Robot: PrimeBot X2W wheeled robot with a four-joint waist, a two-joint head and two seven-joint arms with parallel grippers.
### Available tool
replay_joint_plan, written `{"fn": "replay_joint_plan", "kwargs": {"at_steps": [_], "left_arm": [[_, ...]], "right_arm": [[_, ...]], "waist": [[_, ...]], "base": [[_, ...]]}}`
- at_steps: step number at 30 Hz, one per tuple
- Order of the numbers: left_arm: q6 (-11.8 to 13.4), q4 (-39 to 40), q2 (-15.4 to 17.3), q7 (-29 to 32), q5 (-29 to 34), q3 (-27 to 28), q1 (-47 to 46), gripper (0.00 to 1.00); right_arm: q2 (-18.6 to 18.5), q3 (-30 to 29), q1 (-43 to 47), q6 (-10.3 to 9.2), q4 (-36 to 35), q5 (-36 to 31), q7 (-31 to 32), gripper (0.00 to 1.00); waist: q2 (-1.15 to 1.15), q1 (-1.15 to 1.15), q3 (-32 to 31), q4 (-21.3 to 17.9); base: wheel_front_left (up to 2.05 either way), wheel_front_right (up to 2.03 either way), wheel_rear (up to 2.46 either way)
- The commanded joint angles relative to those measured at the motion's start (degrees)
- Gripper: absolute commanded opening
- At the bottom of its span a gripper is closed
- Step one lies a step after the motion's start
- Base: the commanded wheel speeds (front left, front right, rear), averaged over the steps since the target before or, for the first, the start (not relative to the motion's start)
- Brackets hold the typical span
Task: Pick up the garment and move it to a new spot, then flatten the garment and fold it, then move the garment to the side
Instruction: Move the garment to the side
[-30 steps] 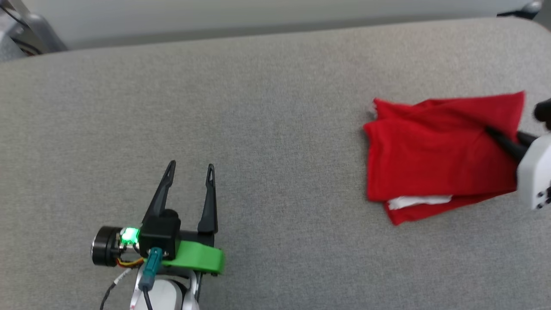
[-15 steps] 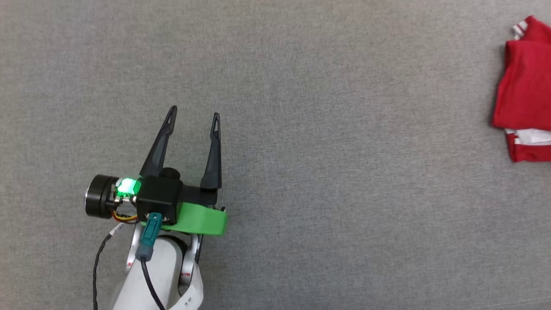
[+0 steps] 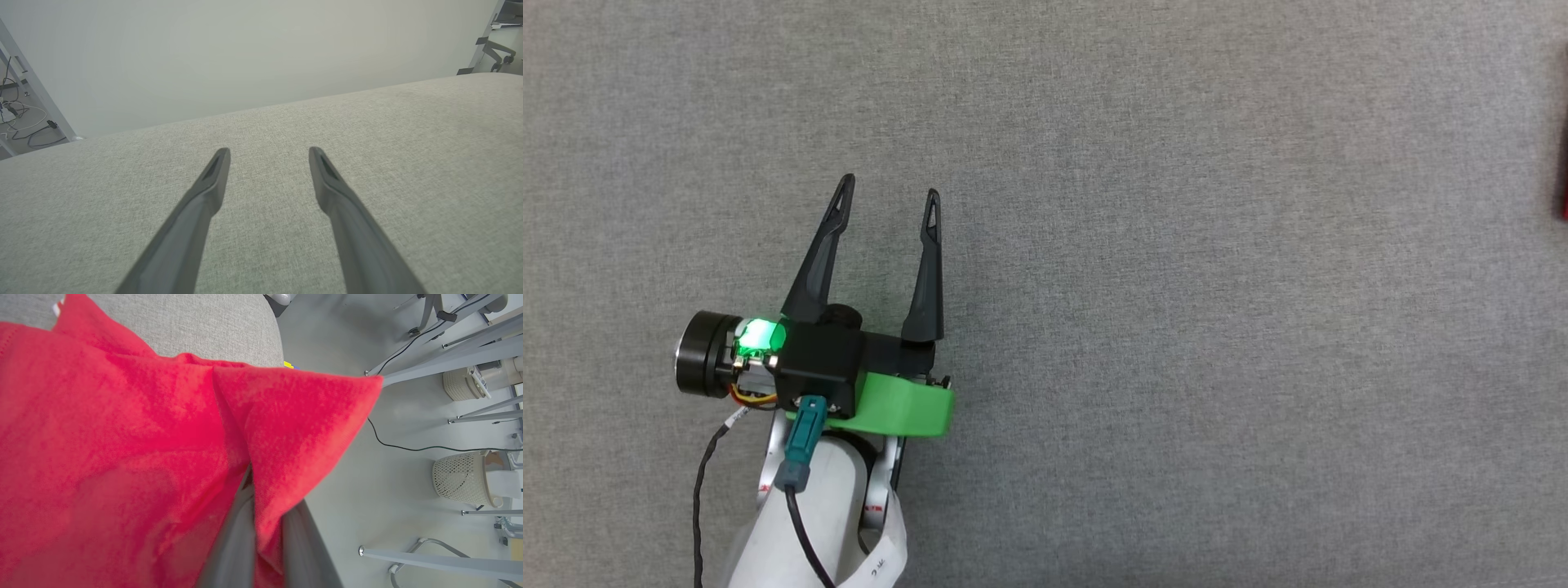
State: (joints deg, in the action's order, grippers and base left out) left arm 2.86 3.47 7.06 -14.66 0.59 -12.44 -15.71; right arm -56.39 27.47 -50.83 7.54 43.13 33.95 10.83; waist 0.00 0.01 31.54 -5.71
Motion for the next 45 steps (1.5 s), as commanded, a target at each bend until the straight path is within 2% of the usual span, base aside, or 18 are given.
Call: {"fn": "replay_joint_plan", "kwargs": {"at_steps": [1,2,3,10,20,25,31,36,40,45], "left_arm": [[0.4,0.3,0.4,-0.3,-0.2,0.0,-1.1,1.00],[0.6,0.2,0.4,-0.3,-0.4,-0.1,-1.0,1.00],[0.7,0.2,0.5,-0.3,-0.4,-0.1,-0.9,1.00],[1.2,-0.5,0.6,-0.3,-1.0,0.0,0.5,1.00],[1.8,-1.5,0.2,-0.3,-2.0,0.4,4.0,1.00],[2.2,-1.8,-0.1,-0.3,-2.5,1.1,6.4,1.00],[2.4,-2.1,-0.7,-0.3,-2.9,1.7,8.7,1.00],[2.3,-2.3,-1.1,-0.3,-3.1,2.1,10.4,1.00],[2.1,-2.6,-1.2,-0.3,-3.1,2.4,11.4,1.00],[1.8,-3.0,-1.5,-0.3,-3.1,2.6,12.5,1.00]], "right_arm": [[0.6,-0.4,-1.1,-0.05,0.7,-0.5,-0.3,0.00],[1.2,-0.9,-1.5,-0.05,1.7,-1.0,-0.6,0.40],[1.5,-1.0,-1.5,-0.05,2.2,-1.6,-0.7,1.00],[4.1,-2.6,-1.7,-0.05,4.1,-5.0,-4.9,1.00],[10.0,-8.4,-0.6,-0.05,2.4,-9.7,-20.5,1.00],[13.3,-13.2,0.7,-0.05,-1.6,-13.0,-24.9,1.00],[19.1,-21.3,6.3,-0.05,-13.2,-18.0,-25.8,1.00],[26.7,-27.7,14.8,-0.05,-27.1,-22.4,-25.8,1.00],[32.7,-30.0,21.4,-0.05,-36.2,-24.5,-25.8,1.00],[38.9,-31.0,29.0,-0.05,-42.8,-25.4,-25.8,1.00]], "waist": [[0.00,-0.01,-0.2,0.1],[0.00,-0.01,-0.6,0.2],[0.00,-0.01,-0.9,0.2],[0.00,-0.01,-4.3,0.0],[0.00,-0.01,-11.1,0.4],[0.00,-0.01,-14.2,0.9],[0.00,-0.01,-17.6,2.4],[0.00,-0.01,-20.2,3.8],[0.00,-0.01,-22.0,5.0],[0.00,-0.01,-23.8,6.4]], "base": [[0.00,0.00,0.00],[0.00,0.00,0.00],[0.00,0.00,0.00],[0.00,0.00,0.00],[0.00,0.00,0.00],[0.00,0.00,0.00],[0.00,0.00,0.00],[0.00,0.00,0.00],[0.00,0.00,0.00],[0.00,0.00,0.00]]}}
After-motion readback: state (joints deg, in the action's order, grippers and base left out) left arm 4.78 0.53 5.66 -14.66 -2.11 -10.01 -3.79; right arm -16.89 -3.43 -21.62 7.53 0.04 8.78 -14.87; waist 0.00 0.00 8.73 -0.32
